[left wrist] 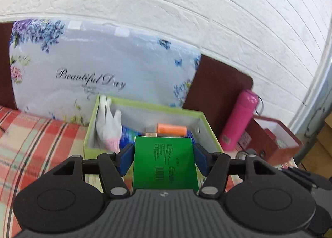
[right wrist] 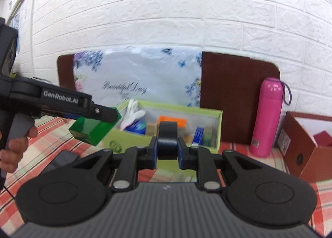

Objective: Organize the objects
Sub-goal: 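Carry the green box and black tape into the lime-green box, release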

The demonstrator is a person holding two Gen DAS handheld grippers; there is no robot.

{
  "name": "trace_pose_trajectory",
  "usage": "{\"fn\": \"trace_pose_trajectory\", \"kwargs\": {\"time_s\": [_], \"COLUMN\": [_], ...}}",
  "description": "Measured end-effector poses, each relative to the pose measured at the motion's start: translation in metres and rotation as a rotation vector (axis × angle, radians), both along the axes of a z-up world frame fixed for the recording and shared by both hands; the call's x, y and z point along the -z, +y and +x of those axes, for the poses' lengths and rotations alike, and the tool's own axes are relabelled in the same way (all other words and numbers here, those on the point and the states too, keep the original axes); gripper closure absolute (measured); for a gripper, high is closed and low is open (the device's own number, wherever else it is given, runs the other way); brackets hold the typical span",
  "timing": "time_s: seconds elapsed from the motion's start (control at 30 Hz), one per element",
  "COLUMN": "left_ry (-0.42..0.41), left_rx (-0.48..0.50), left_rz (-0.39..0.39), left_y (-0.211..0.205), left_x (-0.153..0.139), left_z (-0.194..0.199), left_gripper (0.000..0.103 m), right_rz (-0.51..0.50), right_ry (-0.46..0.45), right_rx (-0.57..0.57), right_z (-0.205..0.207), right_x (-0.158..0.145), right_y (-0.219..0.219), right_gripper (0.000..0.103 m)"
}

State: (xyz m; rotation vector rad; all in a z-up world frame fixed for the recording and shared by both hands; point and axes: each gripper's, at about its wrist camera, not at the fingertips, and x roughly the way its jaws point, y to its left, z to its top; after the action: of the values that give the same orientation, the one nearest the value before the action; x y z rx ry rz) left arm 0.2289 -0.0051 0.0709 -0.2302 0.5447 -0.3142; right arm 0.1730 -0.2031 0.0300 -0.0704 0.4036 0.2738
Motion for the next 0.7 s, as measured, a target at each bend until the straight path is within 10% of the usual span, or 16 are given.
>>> {"fn": "trace_pose_trajectory", "kwargs": {"time_s": [0.53,0.7], "left_ry": [0.056,0.100], "left_rx": [-0.121,-0.131], "left_rz": [-0.015,-0.011], "left_y": [0.001,0.009], "left_x": [0.045,0.055], "left_z": [0.139,0.139], "left_gripper": [0.035,0.028], "right_rz": [-0.032,-0.131], "right_ry": [0.105,0.064], "right_rx": [0.042,0.039], "right_z": [0.125,0.119], "right_x": [0.059,0.071], "right_y": [0.005,0.013], "right_gripper": [0.084,0.048]}}
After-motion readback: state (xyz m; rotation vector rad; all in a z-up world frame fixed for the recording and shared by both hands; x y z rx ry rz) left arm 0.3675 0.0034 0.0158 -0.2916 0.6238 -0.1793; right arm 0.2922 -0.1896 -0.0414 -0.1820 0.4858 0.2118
